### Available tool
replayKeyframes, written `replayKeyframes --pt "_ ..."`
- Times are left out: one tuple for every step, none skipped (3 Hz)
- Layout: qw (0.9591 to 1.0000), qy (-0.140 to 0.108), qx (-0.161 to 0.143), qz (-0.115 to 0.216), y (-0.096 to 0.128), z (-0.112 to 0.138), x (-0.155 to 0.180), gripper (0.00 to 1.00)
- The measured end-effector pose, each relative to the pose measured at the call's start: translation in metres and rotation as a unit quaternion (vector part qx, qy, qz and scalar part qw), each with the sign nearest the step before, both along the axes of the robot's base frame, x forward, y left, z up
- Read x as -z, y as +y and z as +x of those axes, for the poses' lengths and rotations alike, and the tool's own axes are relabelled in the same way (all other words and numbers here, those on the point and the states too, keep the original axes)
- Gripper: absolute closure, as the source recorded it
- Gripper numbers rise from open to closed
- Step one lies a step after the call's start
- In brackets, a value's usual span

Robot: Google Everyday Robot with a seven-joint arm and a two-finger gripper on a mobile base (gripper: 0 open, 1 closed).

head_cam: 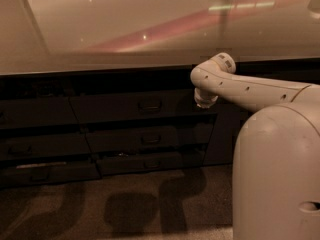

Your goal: Open top drawer

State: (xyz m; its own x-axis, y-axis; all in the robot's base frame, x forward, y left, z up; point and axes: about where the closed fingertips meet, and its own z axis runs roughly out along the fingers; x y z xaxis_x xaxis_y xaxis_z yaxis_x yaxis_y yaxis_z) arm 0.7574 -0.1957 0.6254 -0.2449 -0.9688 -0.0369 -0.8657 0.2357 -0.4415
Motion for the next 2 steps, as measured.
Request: replayKeyframes --pt "1.0 0.0 0.0 0.0 0.0 0.0 -0.006 1.0" --pt "0.9991 -0.043 -0.001 0.007 0.002 -0.01 -0.018 1.0"
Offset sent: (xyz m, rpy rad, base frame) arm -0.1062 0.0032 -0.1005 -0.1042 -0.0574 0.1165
